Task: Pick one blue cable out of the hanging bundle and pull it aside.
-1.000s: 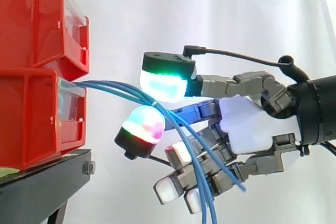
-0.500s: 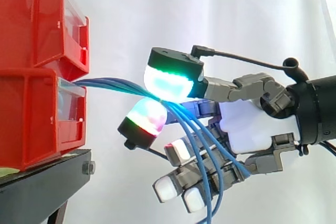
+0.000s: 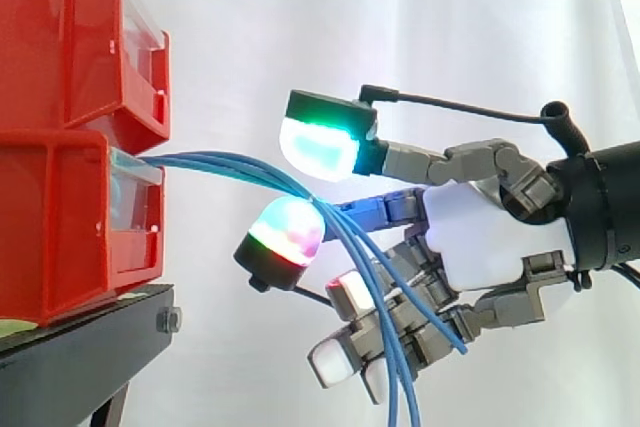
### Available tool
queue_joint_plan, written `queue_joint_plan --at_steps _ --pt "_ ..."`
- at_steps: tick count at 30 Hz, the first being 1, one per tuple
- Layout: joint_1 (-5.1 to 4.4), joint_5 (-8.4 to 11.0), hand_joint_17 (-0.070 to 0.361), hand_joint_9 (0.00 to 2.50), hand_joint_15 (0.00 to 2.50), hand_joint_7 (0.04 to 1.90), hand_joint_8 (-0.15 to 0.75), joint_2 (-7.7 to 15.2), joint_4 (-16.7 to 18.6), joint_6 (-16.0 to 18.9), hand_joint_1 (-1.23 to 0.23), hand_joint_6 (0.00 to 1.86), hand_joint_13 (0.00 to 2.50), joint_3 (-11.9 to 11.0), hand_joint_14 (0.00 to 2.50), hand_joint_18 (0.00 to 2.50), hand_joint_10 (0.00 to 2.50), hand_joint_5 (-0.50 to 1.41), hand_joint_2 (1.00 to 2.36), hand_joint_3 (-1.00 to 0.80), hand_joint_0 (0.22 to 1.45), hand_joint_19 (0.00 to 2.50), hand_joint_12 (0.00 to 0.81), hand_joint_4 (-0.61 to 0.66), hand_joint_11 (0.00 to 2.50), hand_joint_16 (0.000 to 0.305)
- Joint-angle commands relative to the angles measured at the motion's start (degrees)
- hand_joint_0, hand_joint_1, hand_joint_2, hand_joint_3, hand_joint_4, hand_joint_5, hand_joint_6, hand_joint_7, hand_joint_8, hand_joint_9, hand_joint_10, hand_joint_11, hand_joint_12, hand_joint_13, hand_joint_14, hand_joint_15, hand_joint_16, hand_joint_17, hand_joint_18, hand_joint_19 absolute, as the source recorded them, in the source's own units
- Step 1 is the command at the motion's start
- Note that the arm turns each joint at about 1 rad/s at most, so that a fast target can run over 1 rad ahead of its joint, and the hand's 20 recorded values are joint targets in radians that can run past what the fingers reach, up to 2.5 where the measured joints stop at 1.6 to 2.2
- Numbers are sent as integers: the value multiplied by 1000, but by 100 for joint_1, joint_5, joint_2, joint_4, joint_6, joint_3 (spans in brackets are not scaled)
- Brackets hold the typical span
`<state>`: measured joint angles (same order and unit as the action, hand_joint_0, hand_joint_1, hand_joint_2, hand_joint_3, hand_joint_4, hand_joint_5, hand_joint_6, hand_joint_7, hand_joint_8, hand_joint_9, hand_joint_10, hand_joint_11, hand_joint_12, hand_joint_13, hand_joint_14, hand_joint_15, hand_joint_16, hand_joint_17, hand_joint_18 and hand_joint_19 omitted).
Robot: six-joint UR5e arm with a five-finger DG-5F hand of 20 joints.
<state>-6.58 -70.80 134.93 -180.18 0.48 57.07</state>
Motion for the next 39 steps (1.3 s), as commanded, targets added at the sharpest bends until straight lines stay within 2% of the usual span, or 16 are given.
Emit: queue_joint_plan --at_steps 1,3,4,8,12,15,16,19,29,32,34,39 --pt "16 5 112 1151 560 922 240 -28 -8 -48 -336 928 878 -2 22 742 22 -171 1000 -500 521 646 340 -78 777 50" --pt "25 5 110 1155 562 934 242 -28 -8 -57 -379 928 881 -2 22 733 20 -170 1001 -485 536 653 341 -76 771 49" --pt "34 5 108 1150 562 939 247 -37 -8 -65 -531 928 885 -2 23 732 24 -169 1011 -328 547 655 334 -67 780 48" --pt "34 -4 106 1149 559 944 238 -37 1 -65 -686 934 892 -2 22 757 24 -168 1018 -198 562 636 332 -49 780 47" --pt "34 -4 100 1131 551 923 226 -37 -8 -65 -771 943 884 -2 23 760 23 -172 1018 -233 616 626 318 -61 792 45" --pt "51 -4 96 1130 541 957 223 -37 -8 -57 -823 948 886 -2 21 779 19 -176 1006 -427 707 604 303 -183 760 43" --pt "60 -4 94 1127 544 931 218 -45 -25 -57 -817 954 890 -2 22 791 19 -179 1000 -500 733 597 300 -247 770 42" --pt "78 -4 90 1144 546 897 201 -80 -52 -57 -820 956 897 -2 23 807 20 -182 1000 -500 752 597 292 -327 755 40" --pt "86 -48 85 1193 577 900 194 -116 -184 -48 -951 942 926 94 22 836 22 -152 1000 -500 661 636 284 -272 769 38" --pt "86 -57 86 1200 585 902 193 -124 -184 -48 -969 940 935 94 22 845 22 -147 1000 -500 593 650 288 -241 764 38" --pt "86 -57 91 1212 588 891 203 -116 -184 -48 -905 940 950 94 23 866 21 -146 1000 -500 534 655 303 -222 763 41" --pt "86 -57 98 1228 608 902 214 -116 -210 -48 -756 933 958 94 22 870 22 -151 1000 -500 533 669 313 -199 766 43"
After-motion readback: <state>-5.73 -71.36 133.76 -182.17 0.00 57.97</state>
